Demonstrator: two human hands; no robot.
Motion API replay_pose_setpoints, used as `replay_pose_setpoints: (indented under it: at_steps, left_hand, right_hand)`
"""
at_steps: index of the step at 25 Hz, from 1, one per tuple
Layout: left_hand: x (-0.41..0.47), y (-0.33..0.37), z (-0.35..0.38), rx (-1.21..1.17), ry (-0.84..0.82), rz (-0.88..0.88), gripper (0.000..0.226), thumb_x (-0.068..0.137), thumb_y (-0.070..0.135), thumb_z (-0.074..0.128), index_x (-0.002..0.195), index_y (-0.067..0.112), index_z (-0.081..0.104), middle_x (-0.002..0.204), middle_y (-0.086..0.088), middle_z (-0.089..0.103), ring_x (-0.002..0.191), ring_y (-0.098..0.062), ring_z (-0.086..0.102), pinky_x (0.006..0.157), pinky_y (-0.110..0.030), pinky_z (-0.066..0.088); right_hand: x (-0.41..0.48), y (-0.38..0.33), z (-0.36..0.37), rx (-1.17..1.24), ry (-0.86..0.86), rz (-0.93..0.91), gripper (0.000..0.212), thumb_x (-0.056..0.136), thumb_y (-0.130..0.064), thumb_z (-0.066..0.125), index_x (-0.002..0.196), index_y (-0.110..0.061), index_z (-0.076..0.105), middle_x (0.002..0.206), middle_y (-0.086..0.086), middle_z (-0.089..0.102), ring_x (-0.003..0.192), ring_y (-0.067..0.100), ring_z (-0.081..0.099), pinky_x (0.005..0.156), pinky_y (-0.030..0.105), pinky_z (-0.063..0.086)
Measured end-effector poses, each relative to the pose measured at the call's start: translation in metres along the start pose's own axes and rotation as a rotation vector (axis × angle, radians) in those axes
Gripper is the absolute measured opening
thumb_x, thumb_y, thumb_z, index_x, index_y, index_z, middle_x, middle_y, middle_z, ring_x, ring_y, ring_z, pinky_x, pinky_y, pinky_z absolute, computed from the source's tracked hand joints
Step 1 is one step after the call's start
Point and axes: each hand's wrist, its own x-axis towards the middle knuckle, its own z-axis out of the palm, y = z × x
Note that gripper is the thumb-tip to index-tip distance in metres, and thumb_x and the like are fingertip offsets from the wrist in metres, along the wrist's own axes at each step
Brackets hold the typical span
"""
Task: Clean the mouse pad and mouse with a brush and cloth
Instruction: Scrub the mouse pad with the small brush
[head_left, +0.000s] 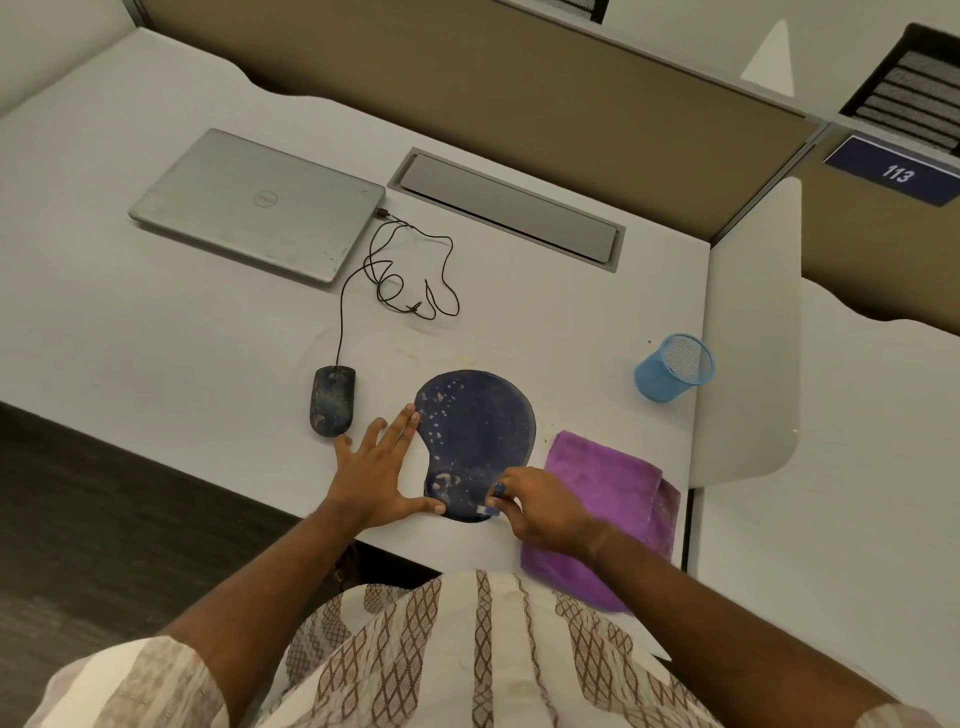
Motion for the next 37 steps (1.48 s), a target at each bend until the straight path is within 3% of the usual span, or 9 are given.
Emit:
replay_pose_setpoints:
  at_steps: [4, 6, 11, 17, 24, 33, 37]
  left_hand:
    - [-0.001, 0.0, 0.0, 0.009, 0.0, 0.005, 0.135, 0.051, 0.109, 0.023, 0.152, 0.034, -0.025, 0.159, 0.016, -0.031, 0.154, -0.028, 0.001, 0.112, -0.071, 0.014]
    - [-0.001, -0.001, 0.0, 0.015, -0.001, 0.003, 0.135, 0.051, 0.109, 0.023, 0.152, 0.034, -0.026, 0.16, 0.016, -0.03, 0.154, -0.028, 0.002, 0.112, -0.071, 0.014]
    - [0.0, 0.0, 0.001, 0.014, 0.0, -0.004, 0.135, 0.051, 0.109, 0.022, 0.152, 0.034, -0.026, 0.16, 0.016, -0.03, 0.154, -0.028, 0.001, 0.112, -0.07, 0.013]
    - [0.001, -0.001, 0.0, 0.016, -0.007, -0.006, 0.135, 0.051, 0.109, 0.022, 0.152, 0.034, -0.026, 0.161, 0.015, -0.028, 0.154, -0.028, 0.001, 0.112, -0.071, 0.013]
    - [0.0, -0.001, 0.0, 0.011, -0.007, 0.001, 0.134, 0.052, 0.109, 0.023, 0.152, 0.034, -0.027, 0.16, 0.016, -0.03, 0.154, -0.028, 0.001, 0.113, -0.07, 0.013]
    - [0.0, 0.0, 0.001, 0.003, -0.005, -0.005, 0.135, 0.051, 0.109, 0.022, 0.152, 0.034, -0.026, 0.159, 0.016, -0.031, 0.154, -0.027, 0.0, 0.112, -0.07, 0.012]
    - [0.0, -0.001, 0.001, -0.002, 0.001, 0.003, 0.135, 0.051, 0.109, 0.023, 0.152, 0.035, -0.027, 0.158, 0.017, -0.034, 0.154, -0.027, 0.001, 0.112, -0.07, 0.012]
  right_hand:
    - [0.011, -0.008, -0.009, 0.102, 0.147, -0.02, 0.023, 0.097, -0.035, 0.052, 0.096, -0.022, 0.072, 0.089, -0.008, 0.063, 0.08, 0.007, 0.056, 0.07, 0.022, 0.047]
    - [0.017, -0.012, -0.008, 0.117, 0.208, -0.007, 0.024, 0.098, -0.034, 0.051, 0.095, -0.023, 0.072, 0.09, -0.008, 0.064, 0.082, 0.007, 0.056, 0.071, 0.022, 0.048]
    - [0.007, -0.014, 0.018, 0.112, 0.104, 0.005, 0.025, 0.099, -0.036, 0.05, 0.098, -0.021, 0.071, 0.091, -0.008, 0.061, 0.08, 0.008, 0.054, 0.073, 0.03, 0.052]
    - [0.003, -0.012, 0.012, 0.13, 0.056, -0.019, 0.024, 0.096, -0.034, 0.054, 0.101, -0.021, 0.073, 0.092, -0.007, 0.064, 0.08, 0.008, 0.056, 0.071, 0.025, 0.05]
    - [0.027, -0.005, -0.016, 0.123, 0.219, 0.027, 0.023, 0.098, -0.026, 0.054, 0.101, -0.018, 0.075, 0.095, -0.005, 0.066, 0.085, 0.007, 0.057, 0.076, 0.021, 0.046]
    - [0.0, -0.014, 0.015, 0.122, 0.053, -0.028, 0.023, 0.097, -0.033, 0.054, 0.105, -0.022, 0.073, 0.095, -0.009, 0.064, 0.083, 0.005, 0.055, 0.075, 0.024, 0.051]
    - [0.01, -0.012, -0.001, 0.161, 0.078, -0.004, 0.023, 0.097, -0.033, 0.055, 0.101, -0.02, 0.074, 0.092, -0.006, 0.065, 0.082, 0.009, 0.058, 0.073, 0.027, 0.051]
